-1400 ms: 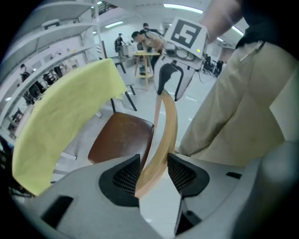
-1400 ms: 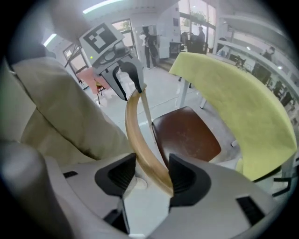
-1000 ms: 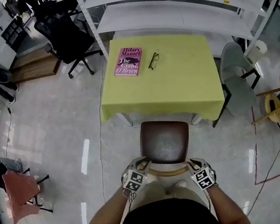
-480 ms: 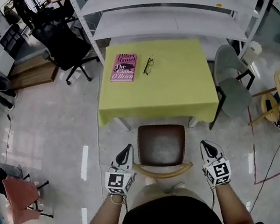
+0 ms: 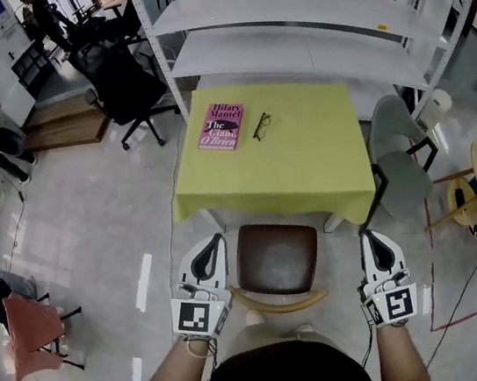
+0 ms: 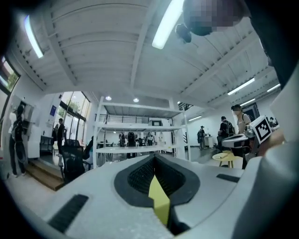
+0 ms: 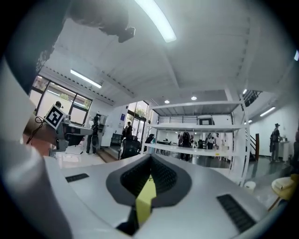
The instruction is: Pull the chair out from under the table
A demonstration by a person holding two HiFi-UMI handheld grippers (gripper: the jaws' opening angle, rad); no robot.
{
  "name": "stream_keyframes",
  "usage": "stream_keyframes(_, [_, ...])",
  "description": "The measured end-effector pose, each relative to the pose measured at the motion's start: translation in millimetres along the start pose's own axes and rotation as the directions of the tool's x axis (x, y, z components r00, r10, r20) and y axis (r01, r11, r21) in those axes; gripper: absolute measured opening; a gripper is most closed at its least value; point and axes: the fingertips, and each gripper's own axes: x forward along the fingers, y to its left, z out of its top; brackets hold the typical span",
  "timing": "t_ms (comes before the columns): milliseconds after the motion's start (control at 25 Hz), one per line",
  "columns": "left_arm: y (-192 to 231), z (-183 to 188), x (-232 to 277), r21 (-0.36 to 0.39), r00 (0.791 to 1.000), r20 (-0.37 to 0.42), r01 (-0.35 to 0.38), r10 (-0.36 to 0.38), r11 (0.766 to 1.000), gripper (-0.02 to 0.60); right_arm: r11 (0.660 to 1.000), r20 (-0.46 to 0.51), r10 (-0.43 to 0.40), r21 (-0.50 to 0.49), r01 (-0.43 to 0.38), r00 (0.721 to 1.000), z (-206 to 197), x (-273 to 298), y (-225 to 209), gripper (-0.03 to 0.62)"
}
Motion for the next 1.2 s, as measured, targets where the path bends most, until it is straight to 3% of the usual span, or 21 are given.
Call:
stream_keyframes(160, [-2, 16, 6, 0.093, 1.000, 0.019, 0.005, -0.007, 0.996, 0.009, 0.999, 0.037, 0.003, -0.052, -0.001, 0.999, 17, 10, 10, 0.011])
stream_keyframes(480, [3, 16, 20, 0.059, 0.999, 0.034, -0.009, 0.007, 0.998, 0.009, 1.000, 0.040, 0.002, -0.029, -0.001, 0.999, 17, 22, 14, 0.011])
stream_keyframes(720, [17, 13, 26, 0.073, 1.000, 0.015, -0.026, 0.025, 0.997, 0.009, 1.000, 0.045, -0.003, -0.024, 0.004, 0.999, 20, 32, 11, 0.011])
stream_keyframes(1000, [18, 15, 31, 0.065, 0.999, 0.032, 0.012, -0.014, 0.998, 0.009, 1.000, 0.015, -0.015, -0.012, 0.015, 1.000, 13, 35, 19, 0.011])
stream_keyframes(1200, [33, 15, 30, 0.049, 1.000, 0.017, -0.004, 0.003, 0.999, 0.009, 0.999, 0.021, -0.035, 0.005, 0.035, 0.999, 22, 37, 23, 0.011])
